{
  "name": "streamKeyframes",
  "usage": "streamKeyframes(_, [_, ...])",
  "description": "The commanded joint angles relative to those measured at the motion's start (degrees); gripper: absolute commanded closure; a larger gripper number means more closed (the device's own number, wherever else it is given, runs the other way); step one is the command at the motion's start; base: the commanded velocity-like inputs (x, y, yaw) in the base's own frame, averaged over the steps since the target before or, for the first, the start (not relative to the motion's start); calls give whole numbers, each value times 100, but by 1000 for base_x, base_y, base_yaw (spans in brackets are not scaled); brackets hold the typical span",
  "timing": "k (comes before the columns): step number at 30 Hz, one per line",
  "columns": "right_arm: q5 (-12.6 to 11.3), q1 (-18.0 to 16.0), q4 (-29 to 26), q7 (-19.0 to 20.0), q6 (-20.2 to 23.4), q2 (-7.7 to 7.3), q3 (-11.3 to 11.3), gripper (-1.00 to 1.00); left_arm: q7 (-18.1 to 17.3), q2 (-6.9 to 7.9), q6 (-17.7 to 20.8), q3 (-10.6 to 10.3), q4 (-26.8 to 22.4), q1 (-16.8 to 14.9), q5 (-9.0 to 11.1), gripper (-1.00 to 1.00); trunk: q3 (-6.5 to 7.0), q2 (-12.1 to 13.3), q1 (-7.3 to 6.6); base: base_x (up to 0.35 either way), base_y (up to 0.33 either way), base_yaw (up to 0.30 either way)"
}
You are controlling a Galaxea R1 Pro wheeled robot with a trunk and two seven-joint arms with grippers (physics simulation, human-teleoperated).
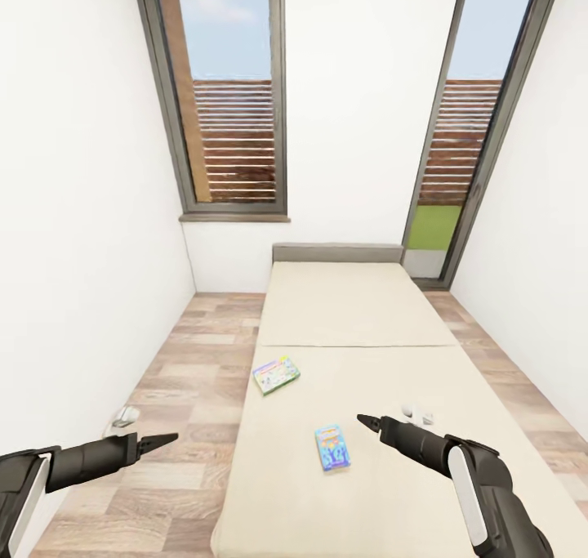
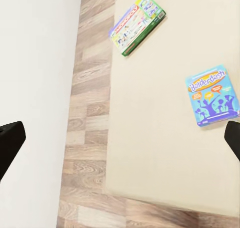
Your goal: Put all the toys in the child's room - the three board games (two on the bed and one on the table), the two jigsaw puzzles on the table, and the tennis ball on the table - inside the toy box on the table in the child's room.
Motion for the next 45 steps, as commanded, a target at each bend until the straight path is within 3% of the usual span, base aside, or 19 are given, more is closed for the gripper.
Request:
streamKeyframes(1, [-10,-7,-4,17,39,6,-17,-100,-25,0,52,8,-3,-6,-1,-100,-12,-12,7,291,-41,-4])
streamKeyframes(14, [44,-7,-4,11,34,27,-17,-100,-33,6,49,32,-5,-6,12,-100,-12,-12,7,135,-50,-87])
streamKeyframes(24, [66,-7,-4,9,29,43,-8,-100,-36,0,49,168,-3,-6,23,-100,-12,-12,7,69,-1,-3])
streamKeyframes(45, [67,-7,-8,9,29,67,-8,-100,-30,-6,48,180,-5,-6,25,-100,-12,-12,7,135,10,67])
